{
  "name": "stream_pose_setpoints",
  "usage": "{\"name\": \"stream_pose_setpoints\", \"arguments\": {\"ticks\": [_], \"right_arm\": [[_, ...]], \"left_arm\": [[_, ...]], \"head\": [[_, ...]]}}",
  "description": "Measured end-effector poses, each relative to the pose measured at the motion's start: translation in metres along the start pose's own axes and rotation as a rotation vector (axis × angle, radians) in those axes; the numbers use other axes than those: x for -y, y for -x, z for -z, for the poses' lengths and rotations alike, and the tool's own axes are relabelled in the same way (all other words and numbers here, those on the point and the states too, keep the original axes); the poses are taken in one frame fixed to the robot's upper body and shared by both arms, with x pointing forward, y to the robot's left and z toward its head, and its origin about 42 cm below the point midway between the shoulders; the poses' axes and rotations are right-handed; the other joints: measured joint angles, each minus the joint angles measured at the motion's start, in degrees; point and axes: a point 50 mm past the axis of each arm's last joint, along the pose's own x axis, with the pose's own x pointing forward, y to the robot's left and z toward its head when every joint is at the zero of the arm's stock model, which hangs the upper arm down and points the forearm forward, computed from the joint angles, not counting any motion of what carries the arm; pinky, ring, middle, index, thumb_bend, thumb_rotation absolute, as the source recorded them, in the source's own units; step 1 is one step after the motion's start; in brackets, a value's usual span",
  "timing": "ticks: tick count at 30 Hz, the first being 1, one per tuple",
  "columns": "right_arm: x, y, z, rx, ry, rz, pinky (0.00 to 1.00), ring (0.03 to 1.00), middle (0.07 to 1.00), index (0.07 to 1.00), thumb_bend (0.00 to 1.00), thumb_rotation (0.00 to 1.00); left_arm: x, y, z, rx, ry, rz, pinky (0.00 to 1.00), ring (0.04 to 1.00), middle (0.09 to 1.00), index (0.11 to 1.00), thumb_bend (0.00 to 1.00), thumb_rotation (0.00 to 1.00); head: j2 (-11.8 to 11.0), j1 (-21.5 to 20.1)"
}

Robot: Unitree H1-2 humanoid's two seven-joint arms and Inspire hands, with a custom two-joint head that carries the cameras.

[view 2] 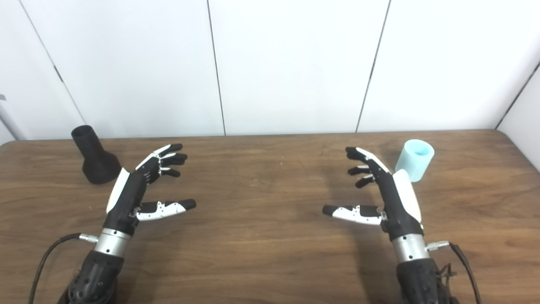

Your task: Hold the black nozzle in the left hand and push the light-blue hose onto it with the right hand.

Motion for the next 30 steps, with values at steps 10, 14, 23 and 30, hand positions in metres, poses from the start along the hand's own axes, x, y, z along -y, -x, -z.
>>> {"name": "stream_pose_setpoints", "arguments": {"ticks": [10,14,23,30], "right_arm": [[-0.001,0.000,-0.002,0.009,-0.010,-0.029,0.55,0.718,0.829,0.834,0.83,0.26],[-0.001,0.000,-0.002,0.009,-0.011,-0.033,0.54,0.715,0.829,0.834,0.83,0.25],[0.006,0.001,0.004,0.000,-0.017,-0.026,0.55,0.716,0.832,0.838,0.81,0.20],[0.023,0.009,0.021,-0.022,-0.022,-0.024,0.56,0.722,0.827,0.833,0.77,0.10]], "left_arm": [[0.000,0.000,0.000,0.000,0.005,0.003,0.61,0.746,0.744,0.761,0.93,0.31],[0.000,0.000,0.000,0.000,0.005,0.004,0.60,0.733,0.744,0.762,0.92,0.30],[0.015,-0.002,-0.003,0.004,0.020,0.016,0.59,0.723,0.745,0.769,0.90,0.29],[0.038,-0.011,-0.008,0.027,-0.014,0.035,0.58,0.725,0.729,0.780,0.87,0.30]], "head": [[0.2,0.0],[-0.1,0.3],[-5.1,14.9],[-11.1,22.9]]}}
